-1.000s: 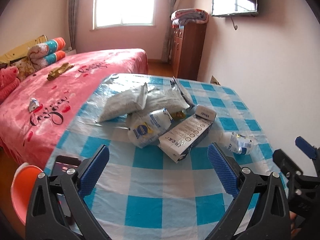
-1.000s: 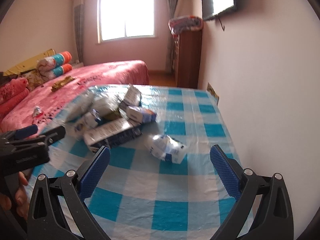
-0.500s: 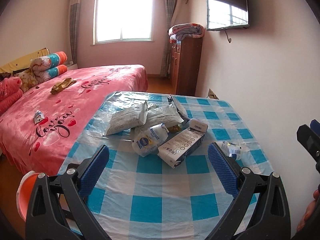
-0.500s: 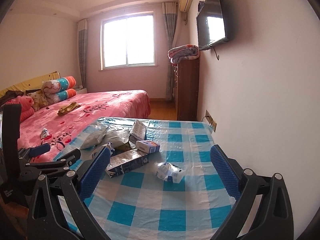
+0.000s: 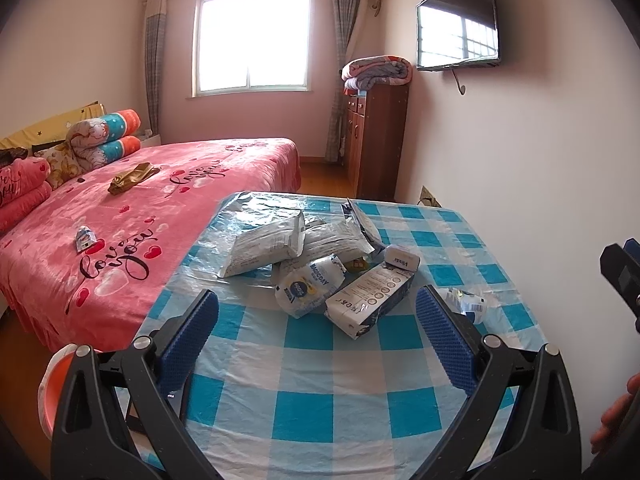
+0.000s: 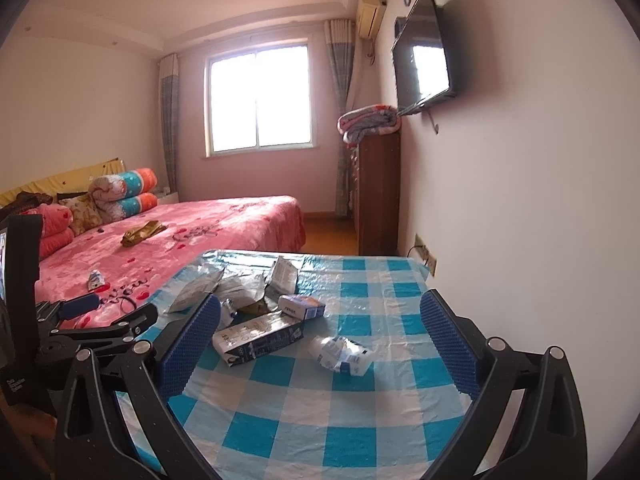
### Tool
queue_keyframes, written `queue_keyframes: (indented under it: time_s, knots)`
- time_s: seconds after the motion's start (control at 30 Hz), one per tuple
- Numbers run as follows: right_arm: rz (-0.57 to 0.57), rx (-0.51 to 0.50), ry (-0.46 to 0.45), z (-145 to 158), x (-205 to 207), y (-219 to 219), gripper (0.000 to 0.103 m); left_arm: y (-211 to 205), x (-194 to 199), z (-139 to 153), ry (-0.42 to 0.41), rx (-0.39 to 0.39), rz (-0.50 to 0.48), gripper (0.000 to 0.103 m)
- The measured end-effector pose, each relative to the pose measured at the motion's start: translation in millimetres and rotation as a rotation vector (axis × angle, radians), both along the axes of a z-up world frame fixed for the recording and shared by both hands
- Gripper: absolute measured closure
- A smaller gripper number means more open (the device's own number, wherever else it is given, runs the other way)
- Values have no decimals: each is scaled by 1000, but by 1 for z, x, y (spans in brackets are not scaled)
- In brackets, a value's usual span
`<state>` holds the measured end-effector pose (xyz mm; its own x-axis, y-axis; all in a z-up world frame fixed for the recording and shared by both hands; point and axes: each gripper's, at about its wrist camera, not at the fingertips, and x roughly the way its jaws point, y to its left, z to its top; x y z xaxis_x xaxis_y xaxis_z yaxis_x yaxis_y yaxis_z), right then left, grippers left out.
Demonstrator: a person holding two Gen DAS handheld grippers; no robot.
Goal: Collect trash
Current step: 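Move both tools toward the cluttered checked table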
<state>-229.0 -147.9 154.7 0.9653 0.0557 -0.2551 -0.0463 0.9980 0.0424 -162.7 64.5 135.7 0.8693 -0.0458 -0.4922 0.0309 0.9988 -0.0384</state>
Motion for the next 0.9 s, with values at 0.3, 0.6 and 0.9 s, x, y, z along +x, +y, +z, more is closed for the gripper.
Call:
queue_keyframes:
  time_s: [0.3,0.6,0.9]
  knots:
    - [-12,12,-2,0,0,-4,4,0,-5,3,-11,6,4,4]
    - [23,9,49,-6,1,-3,4,0,-7,3,-9,13,6,4]
    - [30,23,103,-11,5,-7,4,-3,-4,-2,12,26,4,4]
